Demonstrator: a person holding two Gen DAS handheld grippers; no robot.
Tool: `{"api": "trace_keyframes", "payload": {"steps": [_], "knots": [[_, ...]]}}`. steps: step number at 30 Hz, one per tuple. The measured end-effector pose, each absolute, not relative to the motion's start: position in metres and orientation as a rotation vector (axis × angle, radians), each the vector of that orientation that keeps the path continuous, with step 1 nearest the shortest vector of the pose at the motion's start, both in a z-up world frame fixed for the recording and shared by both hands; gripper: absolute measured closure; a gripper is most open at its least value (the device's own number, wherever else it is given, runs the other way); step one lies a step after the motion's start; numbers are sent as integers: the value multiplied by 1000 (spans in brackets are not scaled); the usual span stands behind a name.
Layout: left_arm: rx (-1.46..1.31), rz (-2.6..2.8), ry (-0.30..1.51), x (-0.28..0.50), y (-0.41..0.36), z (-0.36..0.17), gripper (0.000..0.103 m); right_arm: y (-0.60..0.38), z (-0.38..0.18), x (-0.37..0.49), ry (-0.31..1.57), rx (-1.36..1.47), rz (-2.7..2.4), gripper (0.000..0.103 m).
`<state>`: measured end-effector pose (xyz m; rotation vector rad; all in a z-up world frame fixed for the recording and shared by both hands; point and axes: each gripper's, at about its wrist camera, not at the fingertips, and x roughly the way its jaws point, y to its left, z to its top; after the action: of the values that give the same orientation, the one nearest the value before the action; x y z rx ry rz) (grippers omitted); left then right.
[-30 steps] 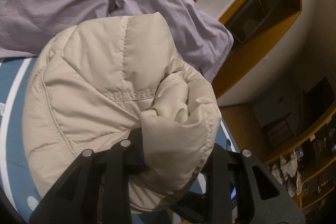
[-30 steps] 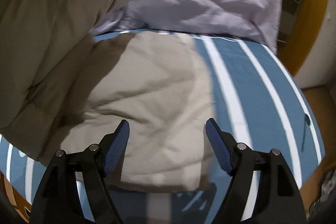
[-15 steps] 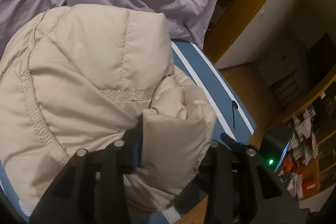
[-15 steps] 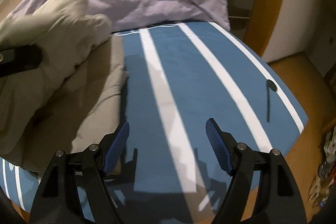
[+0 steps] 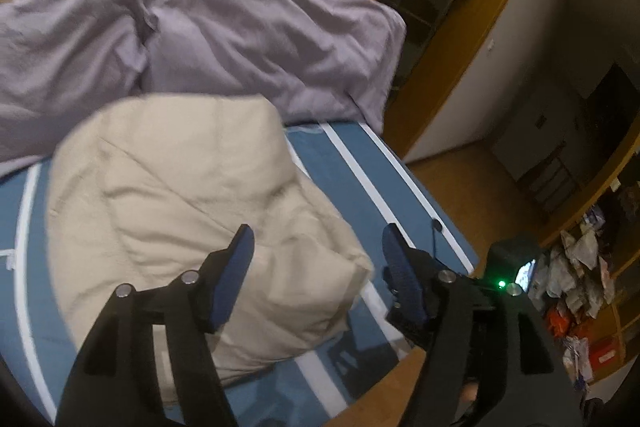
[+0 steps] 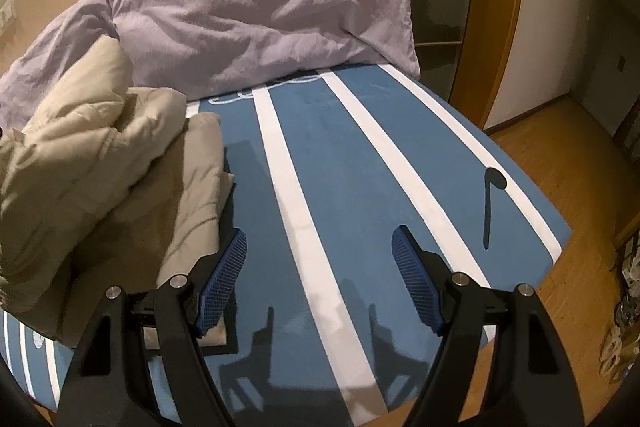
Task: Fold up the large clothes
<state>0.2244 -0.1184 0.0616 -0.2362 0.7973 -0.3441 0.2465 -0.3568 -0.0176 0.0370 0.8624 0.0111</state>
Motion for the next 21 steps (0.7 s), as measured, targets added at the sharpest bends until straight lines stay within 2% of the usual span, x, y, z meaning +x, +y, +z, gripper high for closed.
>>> {"api": "trace_keyframes", "payload": {"steps": [13,21], "knots": [[-294,-21,845,243,-7,36,36,-346,-23,243,880,24,39,26],[-332,62,893,259,21,8,35,-352,-24,251,893,32,30,26]]}}
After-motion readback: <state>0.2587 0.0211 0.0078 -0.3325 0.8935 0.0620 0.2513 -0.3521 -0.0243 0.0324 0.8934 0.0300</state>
